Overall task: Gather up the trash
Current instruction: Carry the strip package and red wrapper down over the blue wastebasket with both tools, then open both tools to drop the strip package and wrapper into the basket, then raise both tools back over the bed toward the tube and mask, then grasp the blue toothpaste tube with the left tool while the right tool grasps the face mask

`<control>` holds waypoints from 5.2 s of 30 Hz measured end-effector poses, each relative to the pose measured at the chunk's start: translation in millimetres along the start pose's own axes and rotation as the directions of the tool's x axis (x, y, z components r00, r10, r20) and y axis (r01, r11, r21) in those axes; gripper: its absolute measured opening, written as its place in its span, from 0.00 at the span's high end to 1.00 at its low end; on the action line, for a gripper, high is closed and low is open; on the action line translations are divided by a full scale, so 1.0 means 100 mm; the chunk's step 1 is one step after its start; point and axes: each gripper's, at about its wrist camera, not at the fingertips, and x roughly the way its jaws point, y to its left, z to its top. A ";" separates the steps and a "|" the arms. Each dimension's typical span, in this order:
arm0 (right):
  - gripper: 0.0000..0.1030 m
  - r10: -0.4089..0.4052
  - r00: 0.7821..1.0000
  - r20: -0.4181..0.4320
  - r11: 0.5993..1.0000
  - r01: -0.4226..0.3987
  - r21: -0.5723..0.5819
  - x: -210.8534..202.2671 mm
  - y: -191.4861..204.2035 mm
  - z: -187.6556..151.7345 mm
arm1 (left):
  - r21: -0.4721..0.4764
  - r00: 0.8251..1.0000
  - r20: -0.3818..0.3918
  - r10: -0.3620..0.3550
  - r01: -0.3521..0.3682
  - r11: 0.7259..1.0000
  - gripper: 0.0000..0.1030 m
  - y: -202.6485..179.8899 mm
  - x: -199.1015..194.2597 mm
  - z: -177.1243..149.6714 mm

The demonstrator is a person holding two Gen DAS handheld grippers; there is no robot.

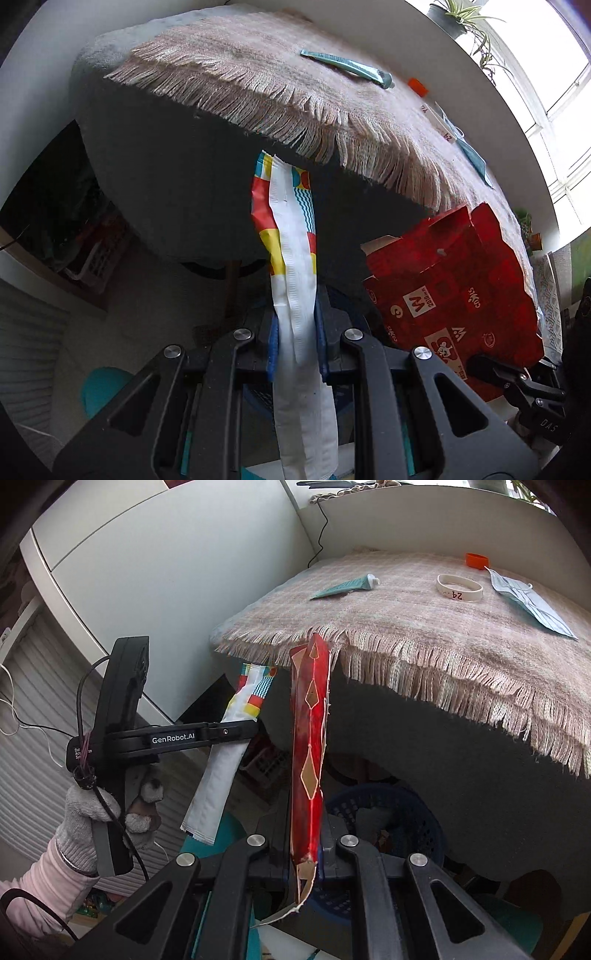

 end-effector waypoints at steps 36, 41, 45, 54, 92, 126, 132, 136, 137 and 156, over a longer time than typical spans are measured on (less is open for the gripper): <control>0.77 -0.168 0.966 -0.194 0.970 0.197 0.140 0.63 -0.47 -0.47 | -0.024 0.956 -0.291 0.027 -0.035 0.999 0.85 -0.09 1.28 -0.47; 0.59 -0.184 0.963 -0.195 0.968 0.212 0.133 0.60 -0.49 -0.44 | -0.013 0.957 -0.288 0.032 -0.037 0.999 0.78 -0.12 1.29 -0.45; 0.46 -0.198 0.962 -0.189 0.965 0.225 0.134 0.58 -0.47 -0.41 | -0.012 0.957 -0.289 0.036 -0.041 0.999 0.78 -0.12 1.31 -0.47; 0.32 -0.201 0.965 -0.170 0.962 0.227 0.150 0.48 -0.55 -0.42 | -0.012 0.958 -0.285 0.042 -0.047 0.999 0.78 -0.11 1.28 -0.45; 0.16 -0.326 0.924 0.199 0.941 0.296 0.167 -1.10 -1.06 0.79 | 0.300 0.994 0.112 0.019 -0.052 0.952 0.36 -0.83 -0.08 1.52; 0.16 -0.330 0.934 0.136 0.913 0.279 0.298 -0.79 -1.96 1.45 | 0.300 0.980 -0.189 -0.063 0.119 0.946 0.36 -0.96 0.80 2.28; 0.16 -0.354 0.929 0.110 0.905 0.311 0.291 -0.67 -2.05 1.60 | 0.531 0.985 -0.144 0.094 -0.003 0.847 0.36 -1.35 0.83 1.93; 0.16 -0.359 0.929 0.086 0.898 0.319 0.302 -0.59 -2.14 1.71 | 0.545 0.988 -0.116 0.098 -0.019 0.838 0.38 -1.48 0.87 1.90; 0.16 -0.360 0.930 0.079 0.896 0.321 0.306 -0.57 -2.16 1.73 | 0.527 0.989 -0.119 0.085 -0.010 0.850 0.43 -1.48 0.89 1.92; 0.48 -0.480 0.877 -0.001 0.863 0.472 0.181 0.02 -2.16 2.10 | 0.316 0.995 -0.062 -0.073 0.089 0.944 0.87 -0.82 0.72 2.30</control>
